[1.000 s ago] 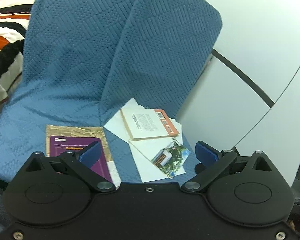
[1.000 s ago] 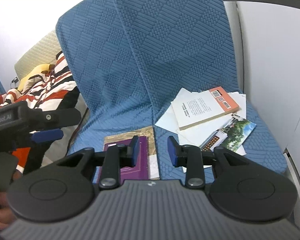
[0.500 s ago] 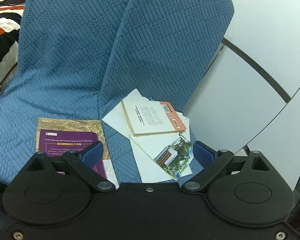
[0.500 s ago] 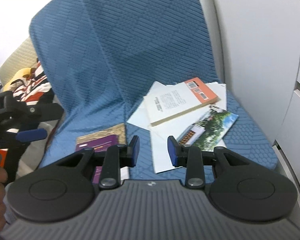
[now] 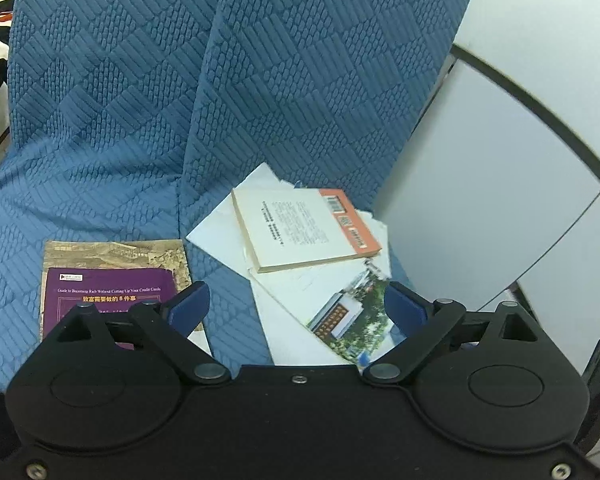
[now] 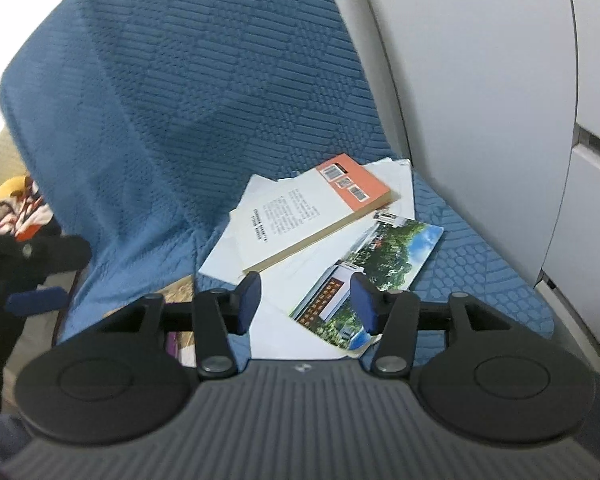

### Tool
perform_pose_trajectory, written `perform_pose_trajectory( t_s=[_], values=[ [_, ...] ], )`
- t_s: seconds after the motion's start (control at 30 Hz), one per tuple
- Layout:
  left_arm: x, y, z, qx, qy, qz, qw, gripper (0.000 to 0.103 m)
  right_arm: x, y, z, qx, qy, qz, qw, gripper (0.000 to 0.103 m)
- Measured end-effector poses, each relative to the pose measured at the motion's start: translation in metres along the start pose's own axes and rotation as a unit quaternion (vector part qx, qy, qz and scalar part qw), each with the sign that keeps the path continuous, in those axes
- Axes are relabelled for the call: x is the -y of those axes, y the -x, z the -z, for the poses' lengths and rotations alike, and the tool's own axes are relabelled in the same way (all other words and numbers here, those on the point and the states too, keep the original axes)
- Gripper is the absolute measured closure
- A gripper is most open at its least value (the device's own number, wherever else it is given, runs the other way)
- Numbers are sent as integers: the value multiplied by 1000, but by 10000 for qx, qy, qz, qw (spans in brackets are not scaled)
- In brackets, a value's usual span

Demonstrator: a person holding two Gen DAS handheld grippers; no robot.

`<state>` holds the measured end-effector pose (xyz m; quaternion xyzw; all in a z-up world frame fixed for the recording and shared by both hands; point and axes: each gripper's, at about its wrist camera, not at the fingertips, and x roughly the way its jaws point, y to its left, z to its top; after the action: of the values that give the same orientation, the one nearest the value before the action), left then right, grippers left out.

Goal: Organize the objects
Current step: 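Move both tools to the cream paperback with orange band on white papers, then close both tools on the cream paperback's edge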

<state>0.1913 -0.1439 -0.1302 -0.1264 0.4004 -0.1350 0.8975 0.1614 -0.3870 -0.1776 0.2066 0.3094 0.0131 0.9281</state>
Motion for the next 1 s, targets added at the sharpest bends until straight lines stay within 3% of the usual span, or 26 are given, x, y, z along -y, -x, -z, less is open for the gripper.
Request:
perform_pose_trajectory(
  t_s=[0.1, 0.47, 0.63, 0.8, 1.0],
  values=[
    [-2, -16, -2, -93, 80, -66, 9999, 5, 6, -14, -4, 14, -130, -26, 9999, 33],
    [-11, -83, -14, -419, 470, -58, 9980, 5, 28, -71, -24, 22, -419, -65, 9991, 33],
    [-15, -118, -17, -537, 647, -3, 9965, 15, 47, -109, -35, -176, -805, -73, 9966, 33],
    [-25, -152, -21, -631, 988, 12, 9931, 37, 64, -140, -47, -250, -1218, -10, 9922, 44],
    [-47, -194, -23, -735, 1378, -69, 9877, 44, 85, -170, -57, -339, -1824, 55, 9826, 46]
  ],
)
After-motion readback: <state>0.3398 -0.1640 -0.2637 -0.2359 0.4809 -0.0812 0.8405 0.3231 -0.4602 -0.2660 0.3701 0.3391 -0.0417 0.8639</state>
